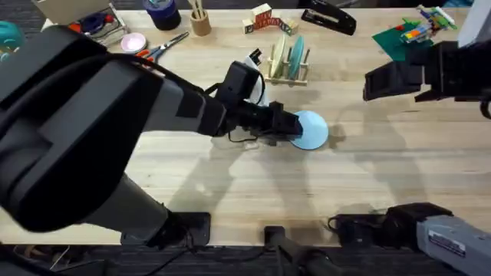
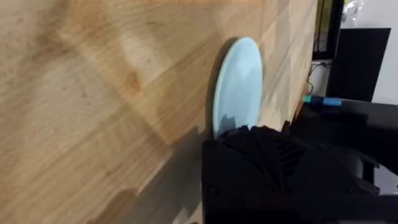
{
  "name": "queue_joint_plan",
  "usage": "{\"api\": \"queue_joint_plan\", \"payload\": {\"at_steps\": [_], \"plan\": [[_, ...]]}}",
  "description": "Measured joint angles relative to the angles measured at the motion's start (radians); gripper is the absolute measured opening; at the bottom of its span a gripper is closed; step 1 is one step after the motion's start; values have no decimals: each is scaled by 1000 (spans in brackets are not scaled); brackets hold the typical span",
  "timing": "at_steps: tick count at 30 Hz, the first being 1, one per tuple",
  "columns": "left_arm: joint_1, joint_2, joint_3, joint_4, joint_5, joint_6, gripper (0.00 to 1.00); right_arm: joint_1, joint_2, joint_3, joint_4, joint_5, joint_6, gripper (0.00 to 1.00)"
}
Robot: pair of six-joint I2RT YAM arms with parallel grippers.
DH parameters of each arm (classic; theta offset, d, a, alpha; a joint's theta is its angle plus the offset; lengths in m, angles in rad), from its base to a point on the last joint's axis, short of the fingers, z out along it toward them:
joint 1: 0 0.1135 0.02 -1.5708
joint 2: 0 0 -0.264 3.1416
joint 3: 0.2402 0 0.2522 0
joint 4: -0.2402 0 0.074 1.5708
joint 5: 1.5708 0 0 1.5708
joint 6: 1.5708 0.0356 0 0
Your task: Pick up the plates from the table one by one and place each into a slot on the dish rack.
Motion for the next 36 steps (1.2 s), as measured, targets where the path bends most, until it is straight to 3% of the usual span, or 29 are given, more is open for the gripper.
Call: {"api": "queue_joint_plan", "payload": {"at_steps": [21,36], "plan": [[3,42,8,15,33,-14,42,-1,0,-10,-6,-7,-22,995],[3,42,8,16,32,-17,42,-135,0,-230,156,-259,-98,995]]}}
